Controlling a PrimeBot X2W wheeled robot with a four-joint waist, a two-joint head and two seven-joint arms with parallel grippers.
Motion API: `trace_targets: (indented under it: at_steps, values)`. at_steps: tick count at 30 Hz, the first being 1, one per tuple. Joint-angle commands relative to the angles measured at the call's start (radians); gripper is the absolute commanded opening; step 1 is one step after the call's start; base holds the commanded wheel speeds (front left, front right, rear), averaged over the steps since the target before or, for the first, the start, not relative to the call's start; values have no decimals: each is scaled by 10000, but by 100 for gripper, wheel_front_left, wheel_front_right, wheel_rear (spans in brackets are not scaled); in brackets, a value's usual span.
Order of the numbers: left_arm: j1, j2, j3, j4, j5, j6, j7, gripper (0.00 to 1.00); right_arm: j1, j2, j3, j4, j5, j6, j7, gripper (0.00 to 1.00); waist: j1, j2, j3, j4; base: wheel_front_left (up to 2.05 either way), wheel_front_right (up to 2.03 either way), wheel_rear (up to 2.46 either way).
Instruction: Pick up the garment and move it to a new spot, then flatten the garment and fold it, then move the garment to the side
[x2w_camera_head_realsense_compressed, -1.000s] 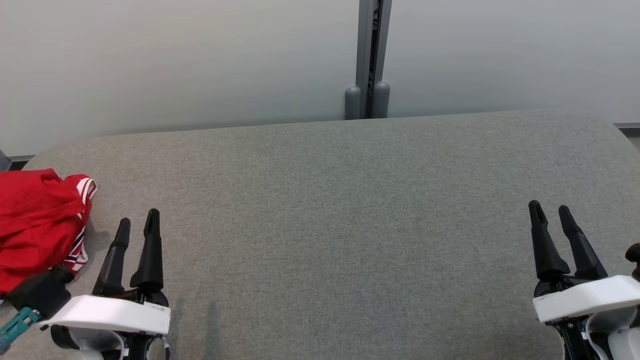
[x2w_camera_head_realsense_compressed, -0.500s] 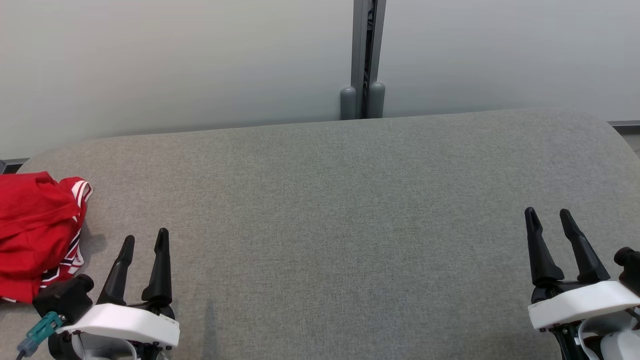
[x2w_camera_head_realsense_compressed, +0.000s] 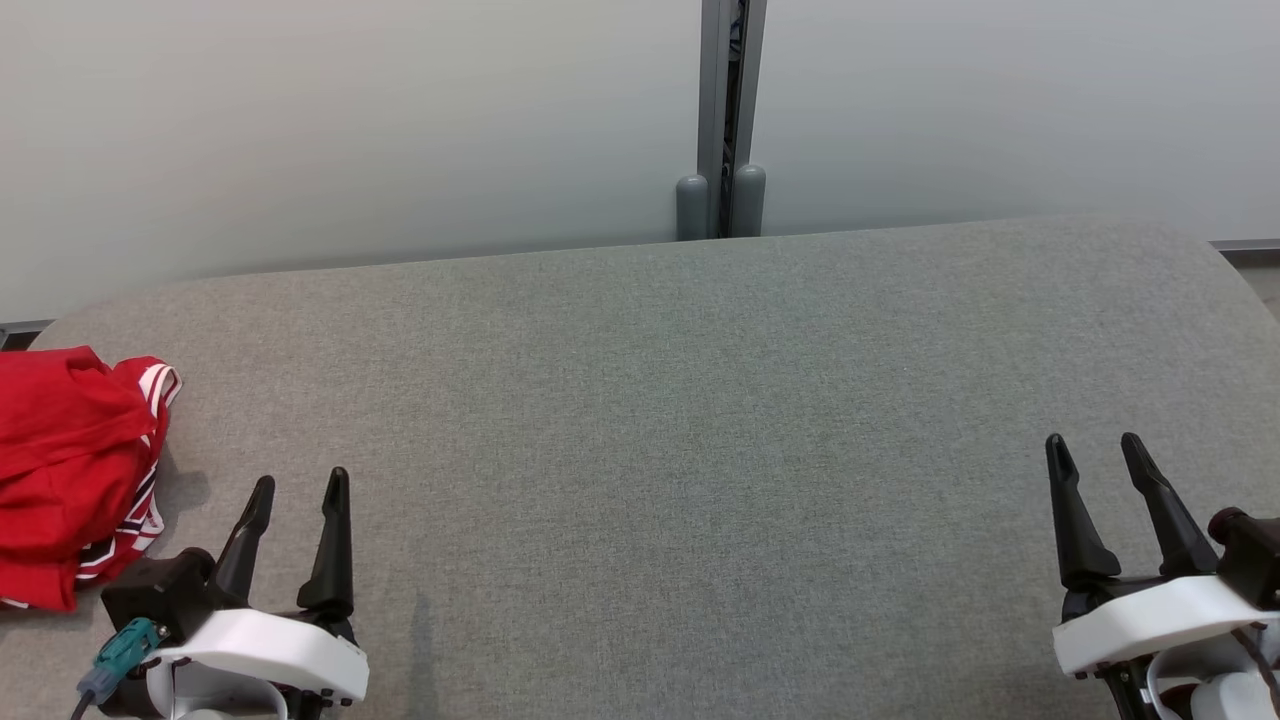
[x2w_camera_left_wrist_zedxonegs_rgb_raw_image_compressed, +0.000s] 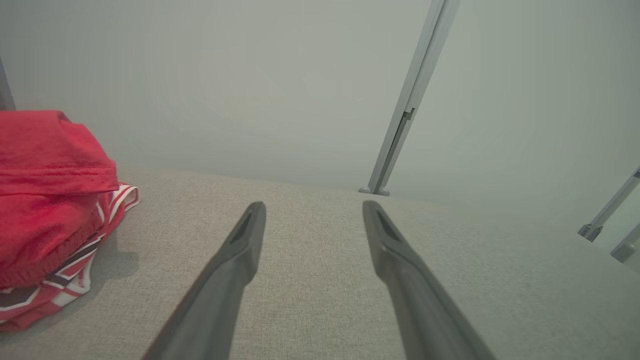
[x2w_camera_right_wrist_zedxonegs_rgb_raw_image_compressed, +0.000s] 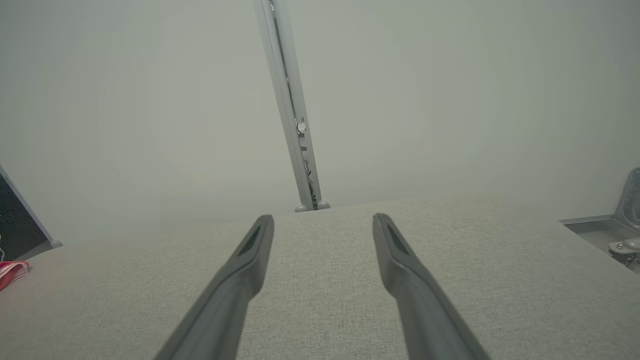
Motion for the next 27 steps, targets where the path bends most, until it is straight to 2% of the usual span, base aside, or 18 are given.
trace_targets:
  at_steps: [1,27]
  values:
    - [-320,122,-1,33,272,43,-83,100,-118,-62,-30,8,-291,41,-96,100,0,-1,0,-1,0,0,0]
    - [-631,29,-142,1064,2100,47,-698,100,-14,104,-240,527,-2229,37,-556,100,0,-1,-11,-32,0,0,0]
